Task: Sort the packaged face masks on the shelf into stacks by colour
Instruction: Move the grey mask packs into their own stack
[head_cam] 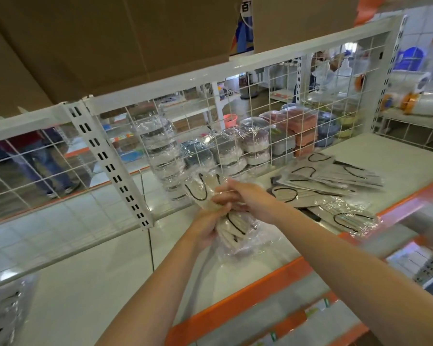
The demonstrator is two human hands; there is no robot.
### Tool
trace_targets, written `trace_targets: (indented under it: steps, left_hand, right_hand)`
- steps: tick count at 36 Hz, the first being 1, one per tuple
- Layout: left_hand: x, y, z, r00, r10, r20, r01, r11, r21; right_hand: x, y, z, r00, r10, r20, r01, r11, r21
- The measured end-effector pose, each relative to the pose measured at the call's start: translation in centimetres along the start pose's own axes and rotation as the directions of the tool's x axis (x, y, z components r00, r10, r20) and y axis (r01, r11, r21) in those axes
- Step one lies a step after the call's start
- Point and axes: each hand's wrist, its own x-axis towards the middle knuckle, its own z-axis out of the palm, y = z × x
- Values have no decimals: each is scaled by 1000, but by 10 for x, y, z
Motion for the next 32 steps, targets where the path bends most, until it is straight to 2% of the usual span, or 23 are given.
trace_targets:
  steps: [2,3,5,7,8,10,12,16,19,21,24,27,28,30,32]
  left_hand:
    - [0,1,-7,991,-11,-135,17,999,40]
    - [1,0,-13,982,-22,-190,34,998,61]
    - [0,1,-17,969,-47,-244,63,996,57]
    - [-3,5,-20,961,-64,-269,80,995,51]
    - [-5,8,-20,960,-63,-274,81,995,55]
    - [-8,11,-22,959,-78,-273,95,994,51]
    - [-10,13,-27,951,-102,-292,122,991,51]
    - [-10,15,-32,942,-111,-316,153,982,113]
    - [-7,14,-32,943,-99,-318,129,989,76]
    - [-6,15,-28,946,-104,-307,121,992,36]
    - [-8,17,-20,947,-99,-306,116,993,37]
    - [-8,15,-22,960,-89,-264,99,995,24]
    - [-7,14,-23,965,-93,-245,102,994,26]
    - [-6,12,-25,978,-105,-178,115,992,47]
    - [-12,13,-24,988,-92,-120,101,992,71]
  right_hand:
    - [4,-1,-7,993,-67,-98,70,997,25]
    - [6,1,-14,979,-107,-171,101,994,-41]
    - [12,9,-36,941,-165,-295,48,929,-368]
    - [19,24,-64,913,-168,-372,-168,675,-718]
    - [20,34,-77,900,-165,-403,-261,536,-803]
    - [16,56,-102,882,-115,-456,-395,347,-851]
    - [7,77,-117,861,-46,-506,-480,252,-840]
    - [-3,86,-121,866,-177,-467,-459,86,-884]
    - [-4,79,-111,869,-242,-432,-447,-7,-894]
    - [-1,75,-103,863,-246,-442,-442,57,-895]
    - [2,60,-80,860,-237,-452,-372,315,-873]
    - [8,40,-51,880,-239,-409,-192,610,-769]
    - [9,33,-40,903,-204,-378,-114,735,-669]
    - [9,18,-15,966,-65,-248,-23,942,-336]
    - [7,6,6,998,-6,-61,-1,994,-111]
